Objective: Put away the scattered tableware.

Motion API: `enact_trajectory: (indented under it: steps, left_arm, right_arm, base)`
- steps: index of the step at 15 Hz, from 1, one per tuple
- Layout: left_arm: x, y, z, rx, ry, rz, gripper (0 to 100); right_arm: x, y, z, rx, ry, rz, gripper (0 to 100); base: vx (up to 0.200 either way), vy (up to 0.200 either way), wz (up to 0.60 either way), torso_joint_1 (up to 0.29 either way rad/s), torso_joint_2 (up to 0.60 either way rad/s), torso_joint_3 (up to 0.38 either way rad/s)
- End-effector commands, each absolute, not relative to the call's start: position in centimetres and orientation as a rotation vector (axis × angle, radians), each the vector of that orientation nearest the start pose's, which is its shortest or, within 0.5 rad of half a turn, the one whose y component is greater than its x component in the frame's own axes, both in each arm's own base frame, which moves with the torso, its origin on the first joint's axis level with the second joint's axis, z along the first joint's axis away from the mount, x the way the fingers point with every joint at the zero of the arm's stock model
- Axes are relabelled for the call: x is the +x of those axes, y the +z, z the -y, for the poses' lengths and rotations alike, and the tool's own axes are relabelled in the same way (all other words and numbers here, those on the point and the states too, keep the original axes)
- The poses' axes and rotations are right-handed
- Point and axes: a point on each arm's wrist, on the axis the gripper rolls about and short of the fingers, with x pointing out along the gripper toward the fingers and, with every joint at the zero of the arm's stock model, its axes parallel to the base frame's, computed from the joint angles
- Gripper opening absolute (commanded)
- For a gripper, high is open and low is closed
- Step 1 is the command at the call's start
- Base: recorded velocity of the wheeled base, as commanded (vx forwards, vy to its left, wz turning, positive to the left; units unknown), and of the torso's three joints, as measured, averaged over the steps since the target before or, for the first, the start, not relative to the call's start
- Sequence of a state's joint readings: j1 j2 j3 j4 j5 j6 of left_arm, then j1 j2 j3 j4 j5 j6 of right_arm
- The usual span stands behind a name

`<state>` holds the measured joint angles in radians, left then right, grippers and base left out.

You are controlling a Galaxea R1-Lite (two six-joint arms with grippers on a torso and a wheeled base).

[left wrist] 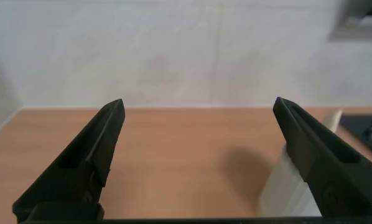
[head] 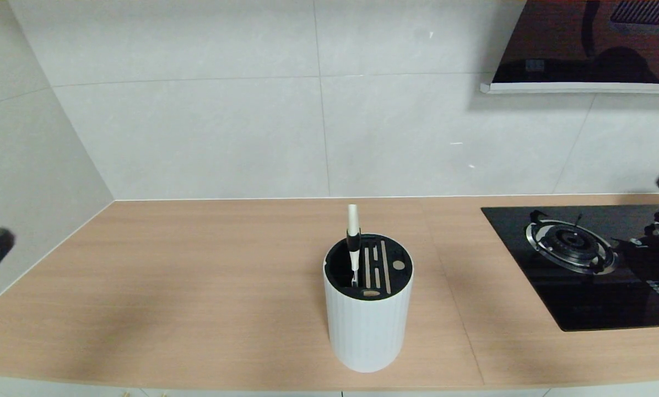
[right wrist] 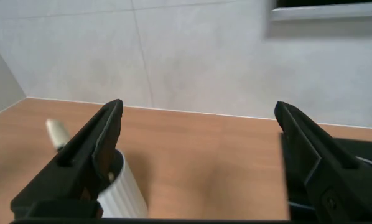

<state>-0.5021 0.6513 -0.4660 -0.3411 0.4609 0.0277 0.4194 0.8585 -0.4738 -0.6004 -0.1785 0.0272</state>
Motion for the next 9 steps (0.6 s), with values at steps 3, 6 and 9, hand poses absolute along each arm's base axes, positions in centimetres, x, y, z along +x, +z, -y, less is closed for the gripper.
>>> enact_trajectory:
  steps: [3,6,9]
  left_arm:
    - [-4.9,22.8,-2.2,0.019,0.161,0.305,100]
    - [-7.2,22.0,-2.0,0.02,0.246,0.383,100]
    - [-7.4,20.8,-1.8,-0.056,0.309,0.405,100]
  right_arm:
    - [-3.1,22.7,0.9,0.068,0.048,0.325,100]
    - [-5.7,19.8,0.7,0.048,-0.034,0.295,100]
    - [-6.7,17.3,0.1,0.029,-0.061,0.32,100]
  base:
    - [0.0,0.0,0.0,0.0,0.0,0.0]
    - [0.0,0.0,0.0,0.0,0.0,0.0]
    - [0.0,0.0,0.0,0.0,0.0,0.0]
